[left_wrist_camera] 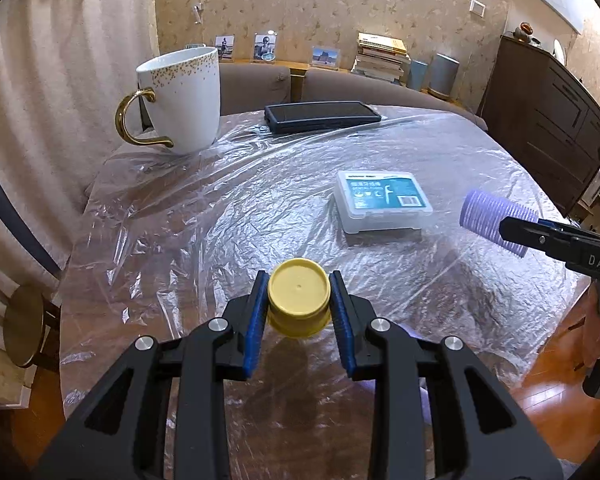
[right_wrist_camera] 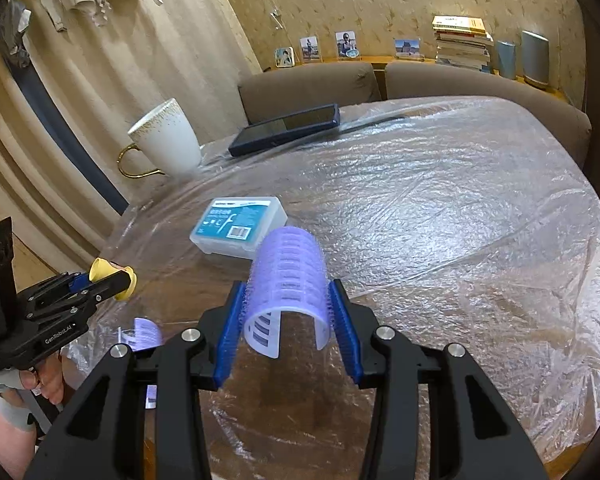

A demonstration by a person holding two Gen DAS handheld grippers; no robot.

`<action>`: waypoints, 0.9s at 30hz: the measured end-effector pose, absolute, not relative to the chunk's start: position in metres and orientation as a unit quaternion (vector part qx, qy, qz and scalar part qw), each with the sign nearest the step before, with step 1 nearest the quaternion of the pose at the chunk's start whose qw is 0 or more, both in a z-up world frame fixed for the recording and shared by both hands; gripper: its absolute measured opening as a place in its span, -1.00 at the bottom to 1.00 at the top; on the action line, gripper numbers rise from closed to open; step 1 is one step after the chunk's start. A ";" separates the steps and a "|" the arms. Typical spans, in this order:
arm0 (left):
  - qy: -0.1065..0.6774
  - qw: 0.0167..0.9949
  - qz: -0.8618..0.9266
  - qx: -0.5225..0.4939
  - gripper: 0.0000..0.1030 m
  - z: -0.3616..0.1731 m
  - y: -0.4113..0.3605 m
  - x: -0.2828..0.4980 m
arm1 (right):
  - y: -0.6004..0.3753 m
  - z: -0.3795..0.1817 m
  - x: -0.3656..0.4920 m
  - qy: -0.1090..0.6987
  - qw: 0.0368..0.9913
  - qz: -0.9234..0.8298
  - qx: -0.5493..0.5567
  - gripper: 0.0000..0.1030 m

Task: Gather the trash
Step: 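Lift the cup and roller and carry them over the white bin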

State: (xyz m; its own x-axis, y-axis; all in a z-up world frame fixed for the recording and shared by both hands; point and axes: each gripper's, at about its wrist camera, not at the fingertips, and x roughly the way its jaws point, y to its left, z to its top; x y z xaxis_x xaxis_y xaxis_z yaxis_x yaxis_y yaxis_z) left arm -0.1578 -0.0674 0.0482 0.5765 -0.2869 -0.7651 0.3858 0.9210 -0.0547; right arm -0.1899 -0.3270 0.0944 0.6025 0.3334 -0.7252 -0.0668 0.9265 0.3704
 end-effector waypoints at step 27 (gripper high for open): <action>0.430 0.872 -0.228 0.047 -0.37 0.064 -0.074 -0.250 | -0.336 0.112 -0.282 0.451 0.865 0.153 0.157 -0.18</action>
